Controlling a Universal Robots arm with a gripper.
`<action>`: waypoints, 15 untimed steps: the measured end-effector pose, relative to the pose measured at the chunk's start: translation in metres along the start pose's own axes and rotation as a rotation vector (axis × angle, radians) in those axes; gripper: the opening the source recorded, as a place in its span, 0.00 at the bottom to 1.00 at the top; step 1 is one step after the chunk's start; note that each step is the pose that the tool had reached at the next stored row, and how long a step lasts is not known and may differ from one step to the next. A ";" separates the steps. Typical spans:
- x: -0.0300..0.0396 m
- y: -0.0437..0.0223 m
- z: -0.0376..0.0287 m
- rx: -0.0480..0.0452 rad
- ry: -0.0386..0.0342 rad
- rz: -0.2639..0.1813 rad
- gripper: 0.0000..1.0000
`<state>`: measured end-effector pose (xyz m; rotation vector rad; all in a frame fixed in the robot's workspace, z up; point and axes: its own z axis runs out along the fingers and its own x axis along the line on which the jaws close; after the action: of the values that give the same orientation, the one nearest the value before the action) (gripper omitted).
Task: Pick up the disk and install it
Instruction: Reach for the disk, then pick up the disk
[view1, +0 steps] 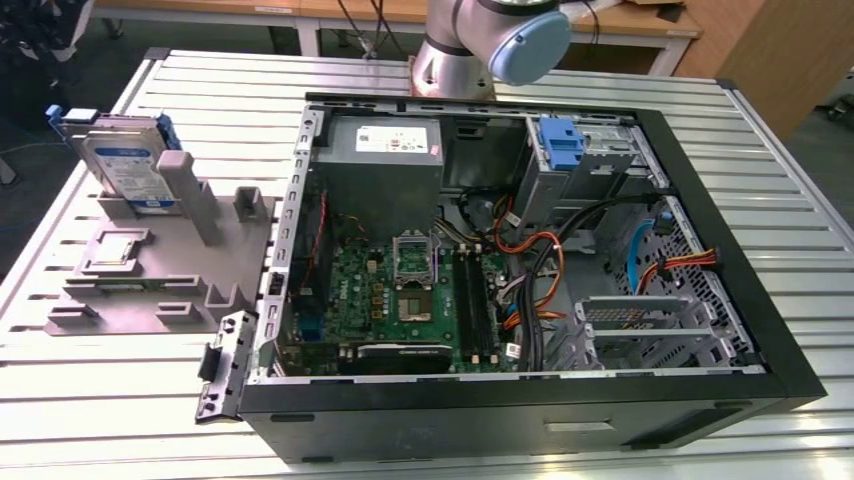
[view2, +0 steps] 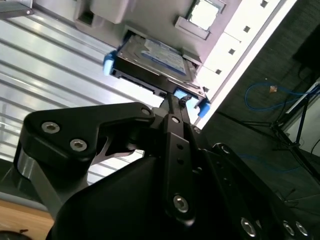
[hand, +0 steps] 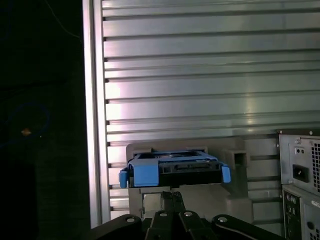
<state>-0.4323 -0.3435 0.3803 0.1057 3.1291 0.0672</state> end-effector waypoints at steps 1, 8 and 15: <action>0.0031 -0.0002 0.0003 0.0000 0.0006 0.000 0.10; 0.0048 -0.0001 0.0004 0.0004 0.0075 0.000 0.10; 0.0048 -0.0001 0.0004 0.0004 0.0076 0.000 0.10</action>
<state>-0.4370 -0.3433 0.3798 0.1063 3.1367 0.0671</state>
